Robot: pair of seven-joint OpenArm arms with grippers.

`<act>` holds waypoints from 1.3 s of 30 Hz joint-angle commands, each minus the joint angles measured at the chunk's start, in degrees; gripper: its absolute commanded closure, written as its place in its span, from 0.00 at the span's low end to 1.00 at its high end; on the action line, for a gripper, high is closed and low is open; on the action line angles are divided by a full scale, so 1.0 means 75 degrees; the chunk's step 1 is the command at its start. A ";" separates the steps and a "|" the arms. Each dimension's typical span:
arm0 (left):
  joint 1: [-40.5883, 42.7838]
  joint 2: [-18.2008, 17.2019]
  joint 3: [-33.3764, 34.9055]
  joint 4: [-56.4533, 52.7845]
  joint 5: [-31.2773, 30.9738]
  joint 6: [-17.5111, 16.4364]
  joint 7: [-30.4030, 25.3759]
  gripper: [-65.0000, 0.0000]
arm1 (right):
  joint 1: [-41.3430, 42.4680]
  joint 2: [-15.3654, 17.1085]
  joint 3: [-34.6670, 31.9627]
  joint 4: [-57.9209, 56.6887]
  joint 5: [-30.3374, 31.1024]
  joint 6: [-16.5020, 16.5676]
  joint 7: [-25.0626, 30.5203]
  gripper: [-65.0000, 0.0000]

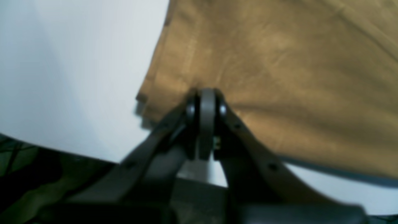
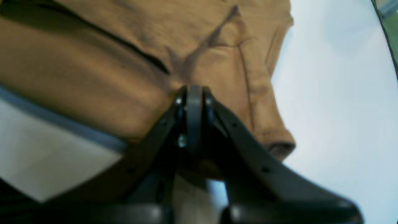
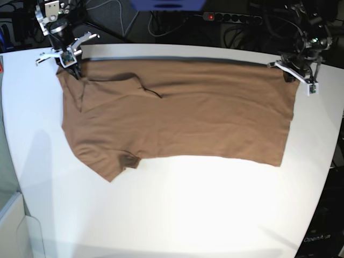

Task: Fold the T-shirt properly
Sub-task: 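Release the shirt and pull both grippers back toward the collar, then move the right gripper to the shirt's hem corner and grasp it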

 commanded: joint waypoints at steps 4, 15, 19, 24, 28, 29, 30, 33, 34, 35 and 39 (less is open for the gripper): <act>0.0194 0.0046 0.0018 -0.0095 0.0568 0.0092 0.1166 0.97 | -0.0141 -0.0042 0.0192 0.0014 -0.0160 0.0059 -0.0290 1.00; 0.0077 0.0116 -0.0029 0.0936 0.0533 0.0092 0.1166 0.97 | -0.0363 -0.0276 0.0989 0.1397 -0.0160 0.0059 0.0320 1.00; 0.0018 0.0186 -0.0029 0.1382 0.0533 0.0092 0.1119 0.97 | -0.0352 -0.0276 0.1013 0.1784 -0.0160 0.0059 0.0273 1.00; -0.0486 0.0163 -0.0029 0.1358 0.0591 0.0092 0.1166 0.97 | -0.0340 -0.0300 0.1013 0.1948 -0.0160 0.0059 0.0261 1.00; -0.0626 0.0151 -0.0040 0.1464 0.0579 0.0092 0.1178 0.97 | -0.0281 -0.0288 0.1013 0.1937 -0.0160 0.0059 0.0261 1.00; -0.0662 0.0151 -0.0040 0.1546 0.0544 0.0104 0.1178 0.97 | -0.0187 -0.0276 0.1013 0.1937 -0.0160 0.0059 0.0261 0.99; -0.0767 0.0151 -0.0040 0.1640 0.0544 0.0104 0.1178 0.97 | -0.0035 -0.0276 0.1001 0.1937 -0.0160 0.0071 0.0249 0.99; -0.1119 0.0174 -0.0369 0.1687 0.0544 0.0104 0.1189 0.97 | 0.0551 -0.0288 0.1001 0.1890 -0.0160 0.0586 -0.0196 0.99; -0.1283 0.0186 -0.0521 0.1687 0.0544 0.0104 0.1189 0.96 | 0.0868 -0.0312 0.1013 0.1925 -0.0160 0.0985 -0.0594 0.99; -0.1400 0.0198 -0.0626 0.1687 0.0544 0.0104 0.1213 0.96 | 0.1161 -0.0323 0.1013 0.1925 -0.0160 0.1266 -0.0923 0.99; -0.1834 0.0151 -0.0884 0.1687 0.0544 0.0104 0.1940 0.96 | 0.2462 -0.0312 0.1013 0.1913 -0.0171 0.2286 -0.2353 0.99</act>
